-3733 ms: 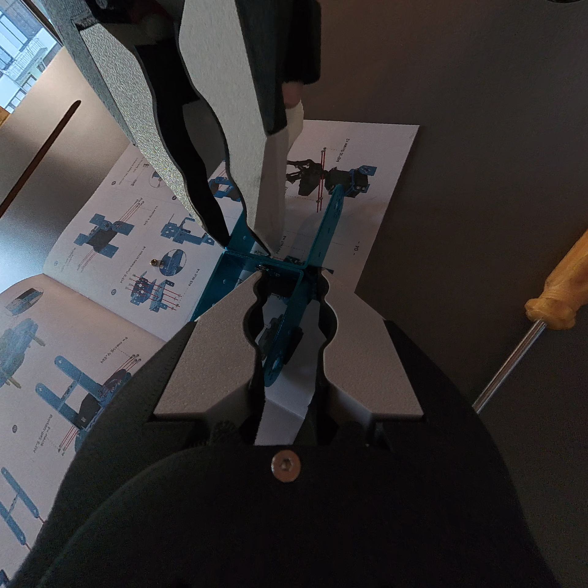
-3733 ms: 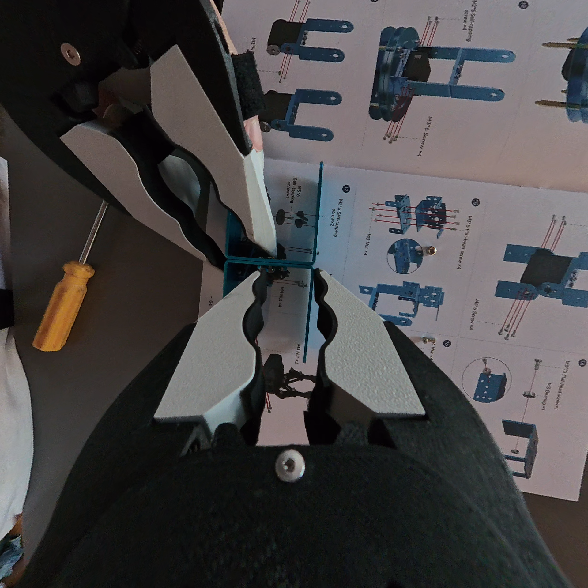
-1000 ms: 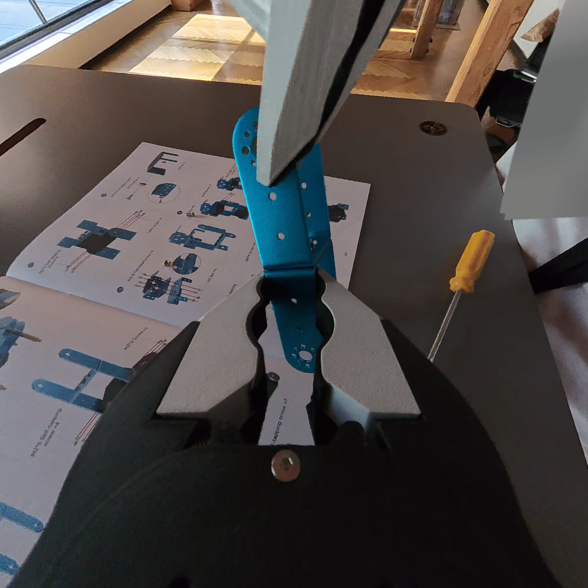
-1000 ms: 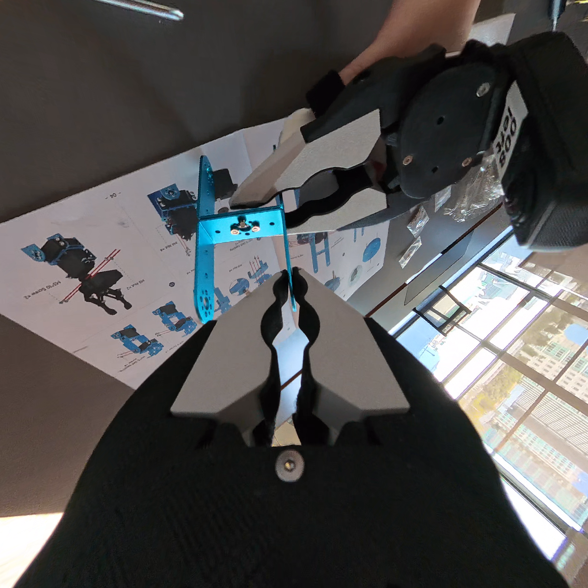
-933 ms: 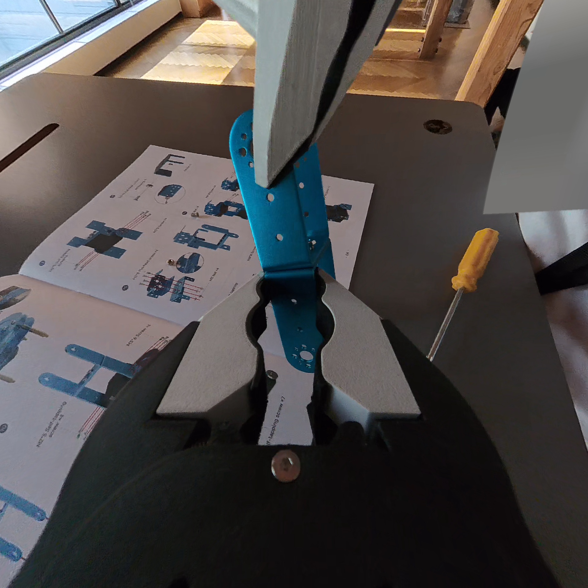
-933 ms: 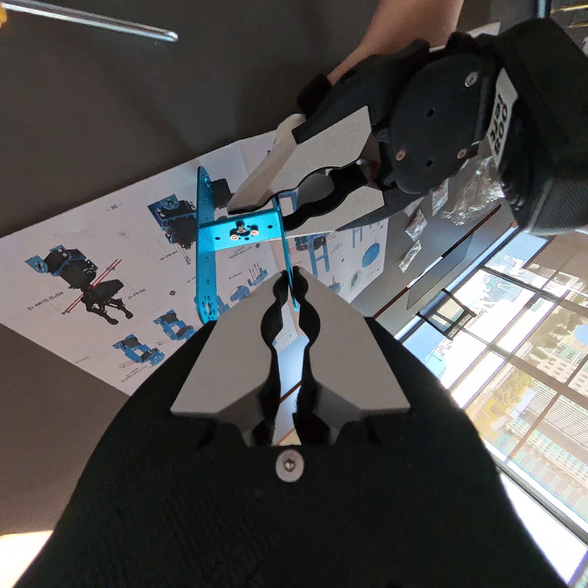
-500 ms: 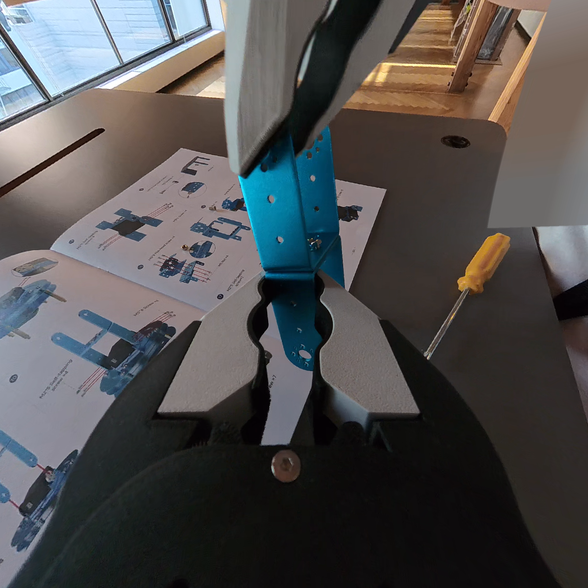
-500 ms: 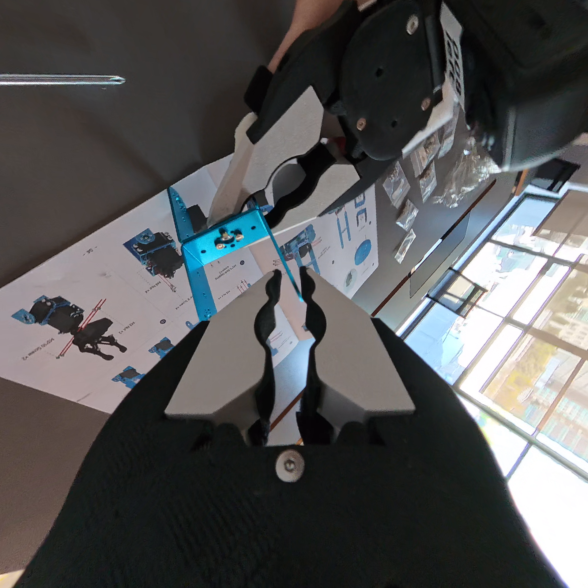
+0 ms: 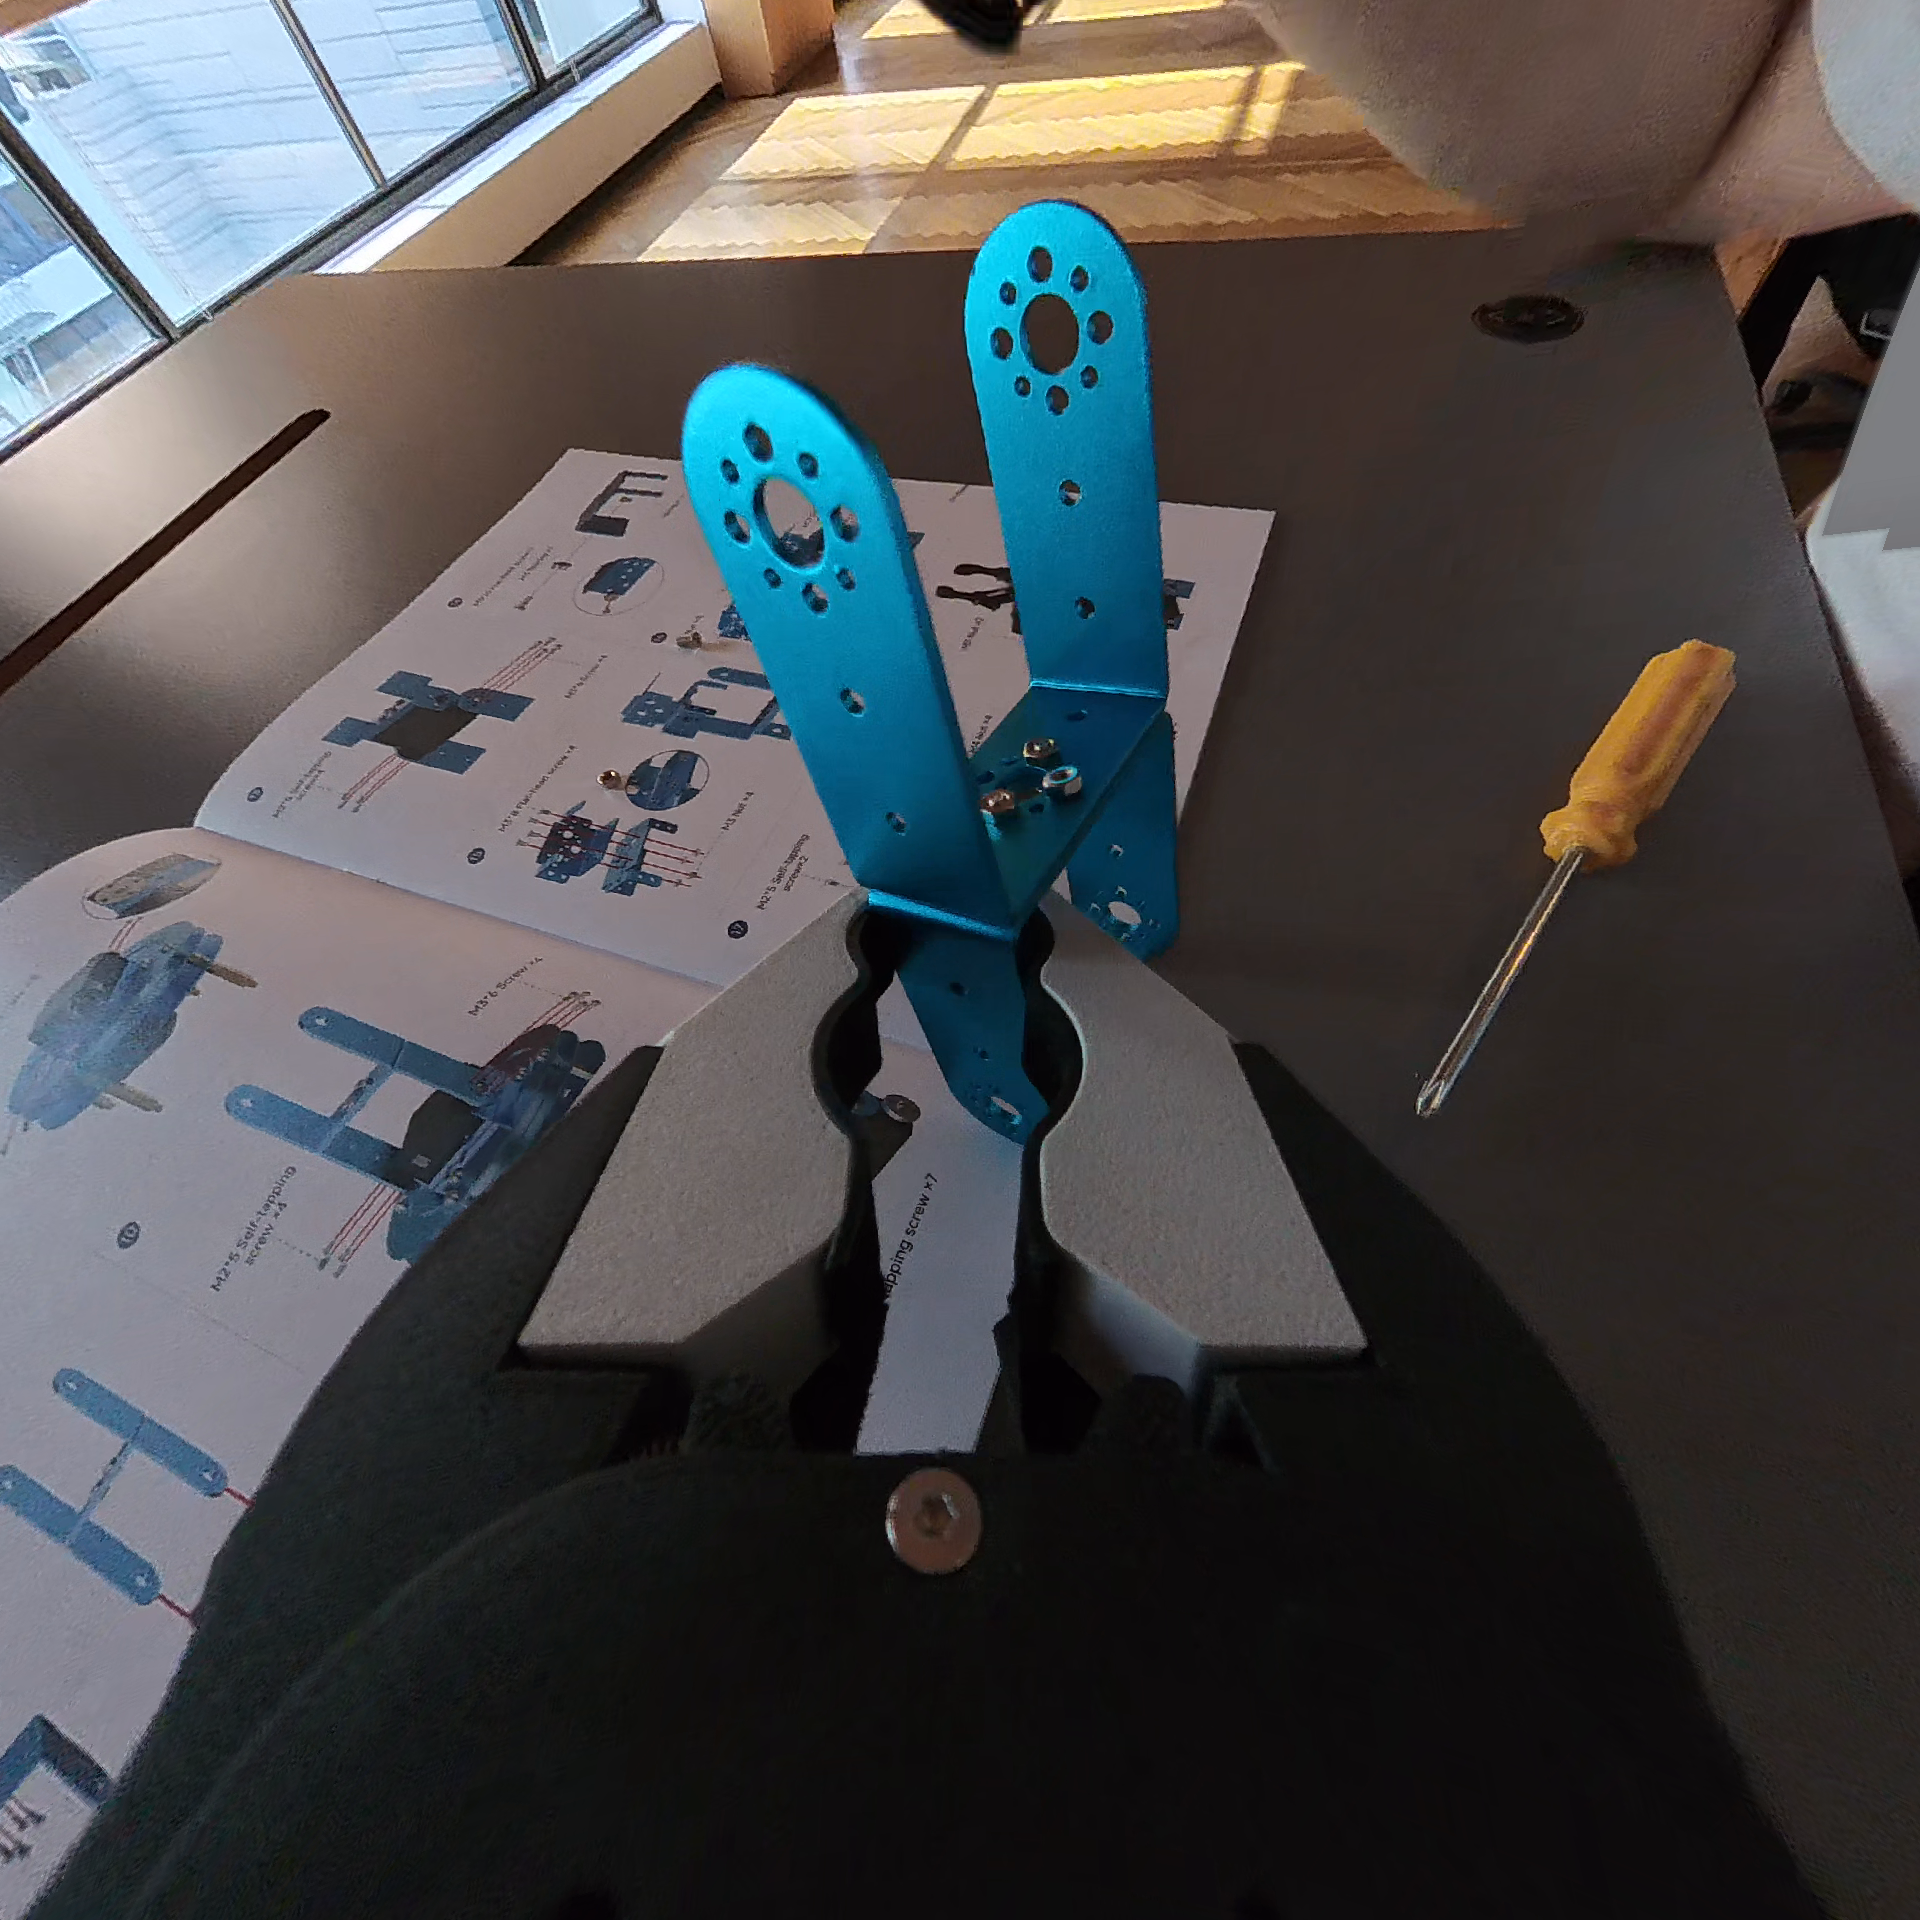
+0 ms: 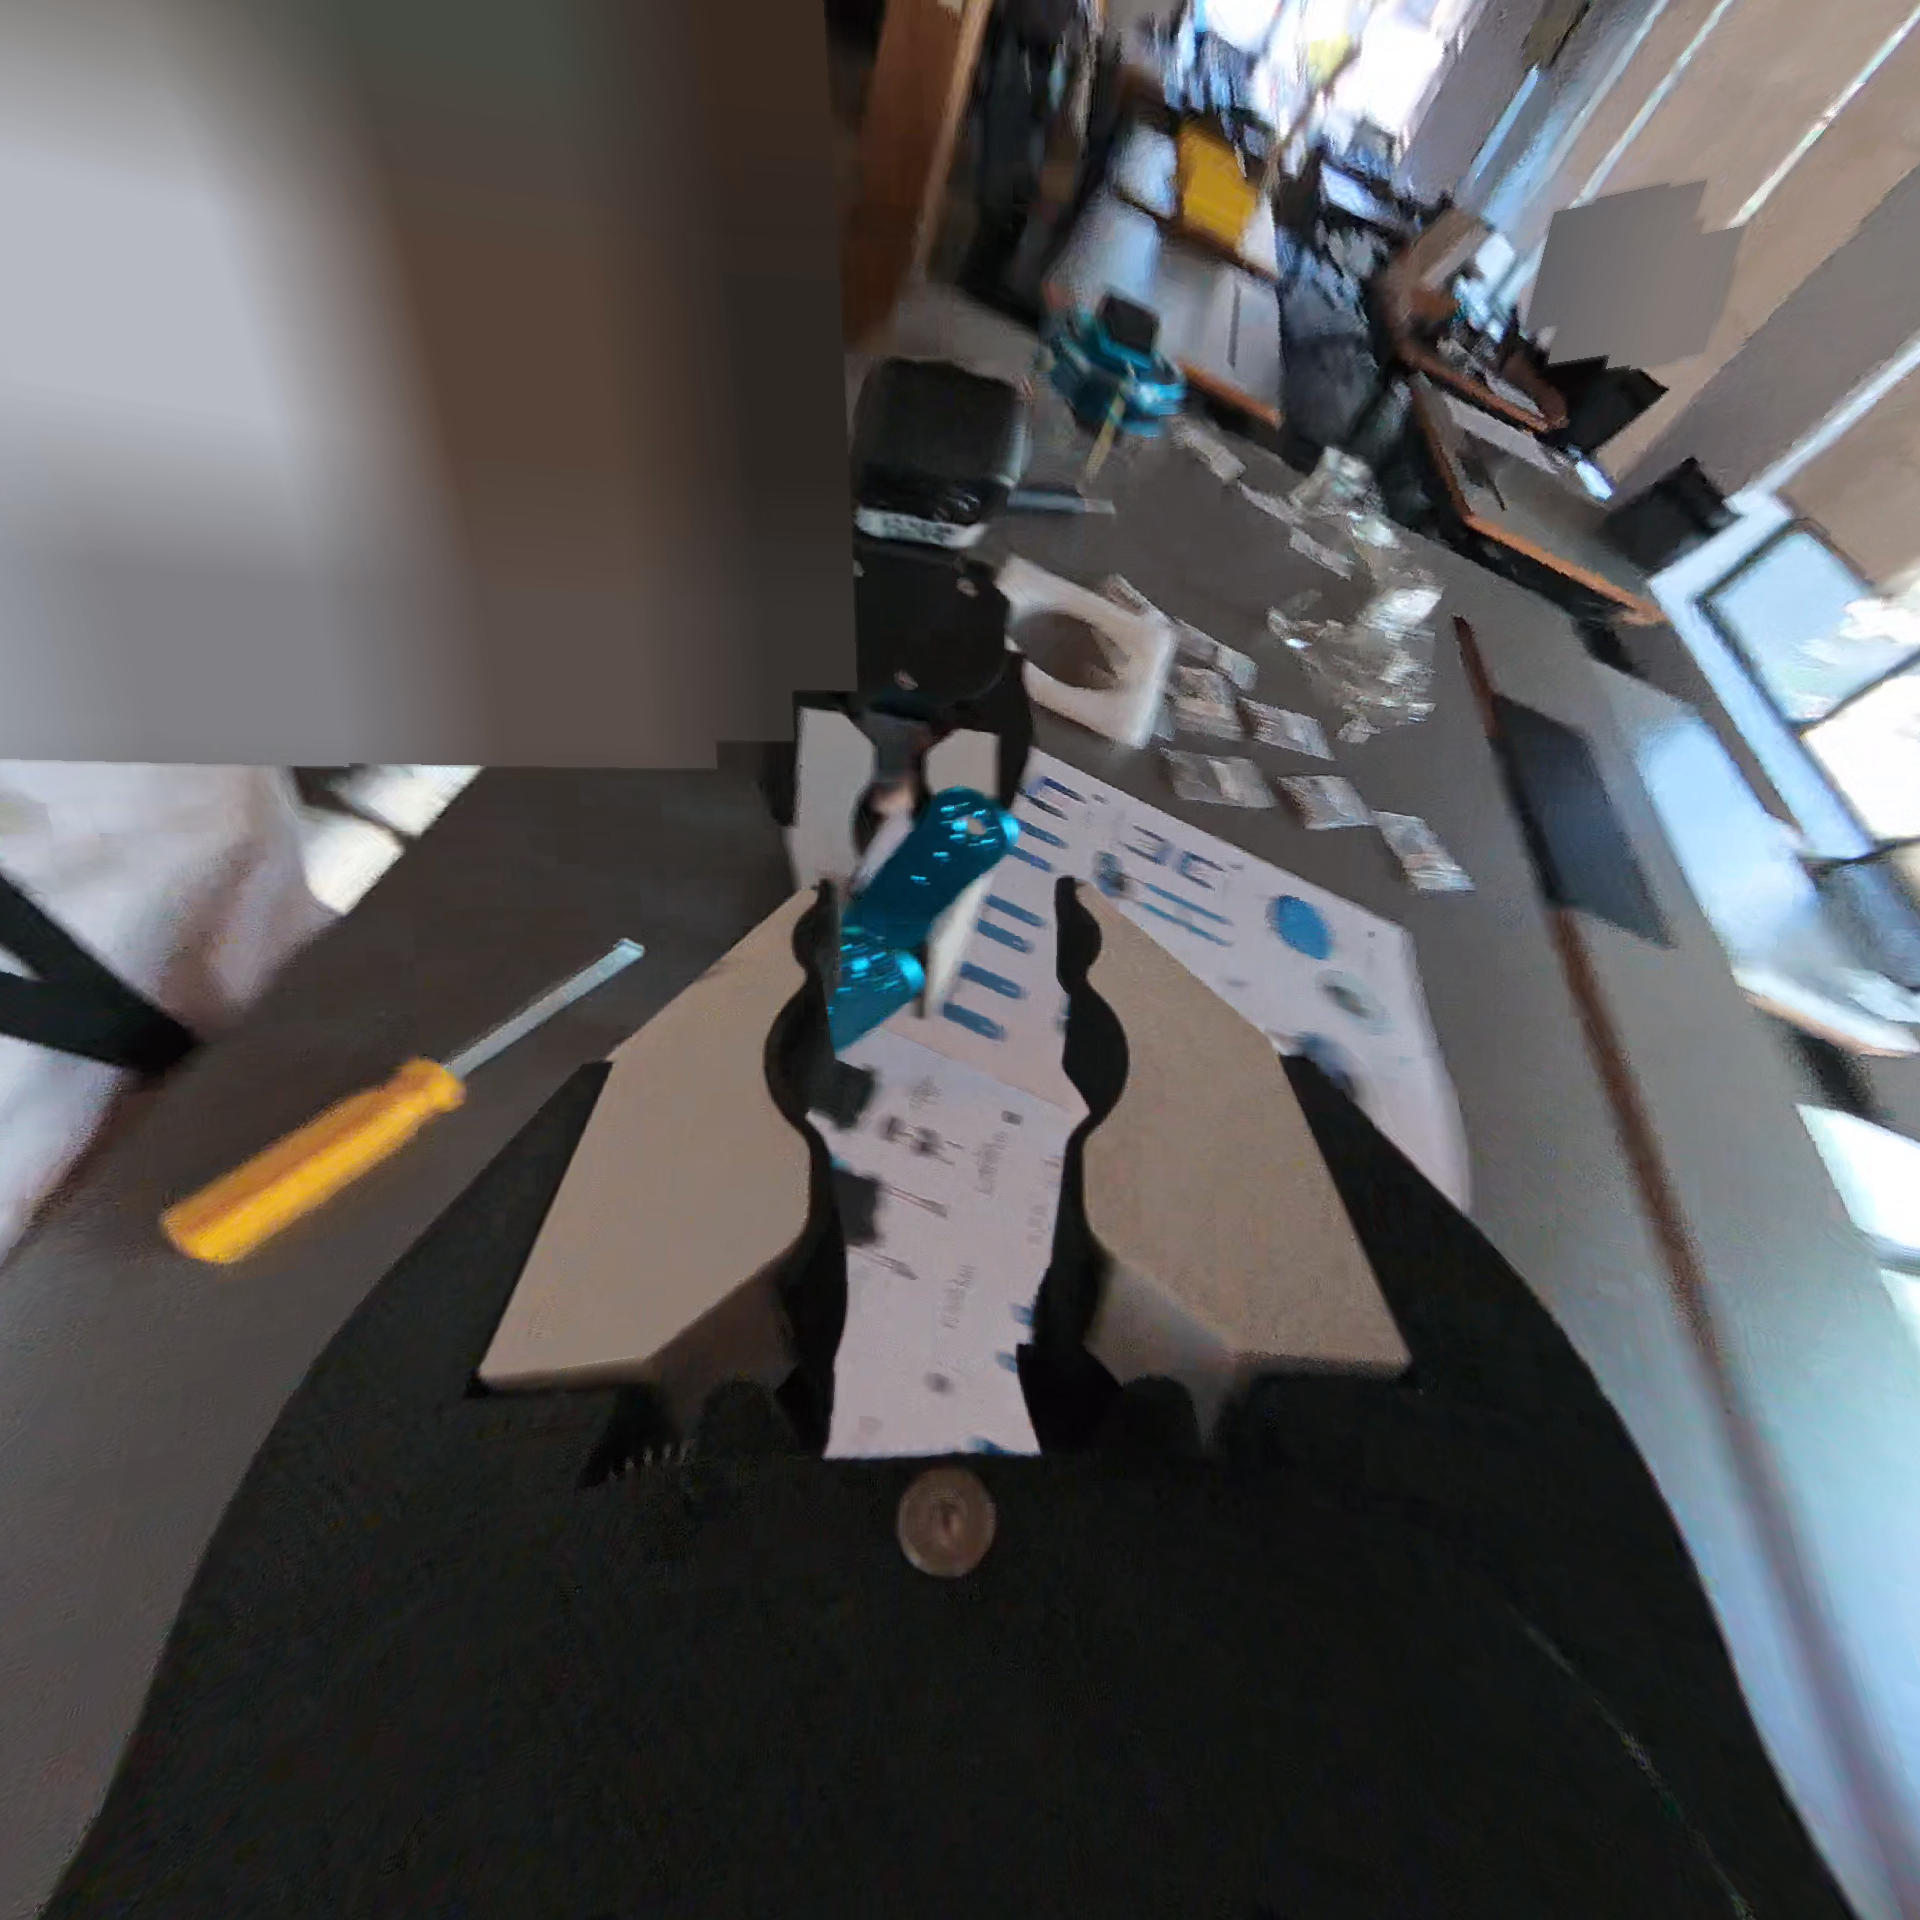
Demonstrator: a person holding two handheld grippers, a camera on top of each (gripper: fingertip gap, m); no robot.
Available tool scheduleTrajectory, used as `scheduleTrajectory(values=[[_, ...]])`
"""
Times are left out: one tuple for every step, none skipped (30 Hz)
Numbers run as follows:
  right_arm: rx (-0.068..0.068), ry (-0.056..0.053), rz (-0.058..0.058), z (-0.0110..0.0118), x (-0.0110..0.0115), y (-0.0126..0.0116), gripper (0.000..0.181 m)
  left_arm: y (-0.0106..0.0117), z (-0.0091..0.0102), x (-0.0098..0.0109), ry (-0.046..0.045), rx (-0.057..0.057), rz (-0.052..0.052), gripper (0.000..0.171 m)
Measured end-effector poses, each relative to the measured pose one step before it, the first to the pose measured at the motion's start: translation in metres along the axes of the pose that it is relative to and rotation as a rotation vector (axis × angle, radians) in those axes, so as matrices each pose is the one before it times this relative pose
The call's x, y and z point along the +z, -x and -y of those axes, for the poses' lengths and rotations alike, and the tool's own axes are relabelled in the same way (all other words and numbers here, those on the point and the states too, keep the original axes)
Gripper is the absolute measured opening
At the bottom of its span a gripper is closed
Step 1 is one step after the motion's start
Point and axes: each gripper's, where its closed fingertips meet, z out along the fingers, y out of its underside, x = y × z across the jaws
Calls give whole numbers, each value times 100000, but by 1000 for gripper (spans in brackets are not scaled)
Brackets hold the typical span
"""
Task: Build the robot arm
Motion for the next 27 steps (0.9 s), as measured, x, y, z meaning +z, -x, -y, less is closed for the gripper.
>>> scheduleTrajectory(values=[[9657,-7411,4709,-728,-99,838,40,-66,-50,17,276,843,-91,20],[8620,-4056,3728,-1060,190,500,41,-59,-25,46,225,732,-314,20],[6383,-299,3574,-1240,456,286,42,-58,-9,72,177,845,-479,20],[4189,1501,3565,-1021,546,218,43,-82,-11,104,267,992,-662,20],[2262,1,2365,-471,493,85,44,-61,-25,132,494,689,-598,20],[-36,-1728,1636,2,345,69,41,-22,-57,154,711,128,-498,20],[-1465,-2705,837,280,232,9,34,-70,-23,127,461,-141,-782,20],[-1372,-1479,97,171,241,-116,31,-93,34,92,83,-84,-930,20],[-475,357,1509,-37,337,81,32,-64,65,61,-237,-12,-616,19],[76,1079,2683,-135,375,273,30,-24,88,36,-380,-20,-381,19],[-469,1390,1600,-192,369,140,26,-25,101,27,-540,26,-360,19],[-986,799,482,-125,332,41,23,-49,109,17,-620,89,-295,19],[-660,-158,995,18,271,177,19,10,76,29,-346,27,197,18],[255,-300,371,67,193,168,18,45,29,29,-52,62,683,17],[-260,-115,-323,38,136,124,18,-24,-5,42,220,290,558,18],[-1090,-269,-545,37,99,159,17,-44,-17,68,472,509,799,21],[-1062,-442,-602,83,59,179,16,-26,-16,97,513,707,1244,27],[-293,86,-958,5,83,79,14,-128,15,132,400,740,844,32],[439,238,-183,3,111,151,12,-77,-2,139,549,477,1009,33],[219,204,1086,-10,123,332,8,-26,-22,141,675,335,1039,33],[-114,220,977,-26,112,308,1,6,25,137,386,128,824,32],[-208,-22,-1509,-15,82,-103,2,-31,65,122,120,-204,230,33],[-1060,-86,-222,-33,18,54,1,-67,87,91,-198,-551,-385,33],[-391,-191,672,-13,14,134,1,-54,60,50,-185,-517,-446,31],[-40,-12,325,22,-4,74,1,75,27,1,-214,-89,332,27],[-674,328,170,15,-1,78,1,115,71,-37,-655,326,667,25],[-1124,1305,100,-60,-4,80,1,89,137,-62,-1017,422,621,25]])
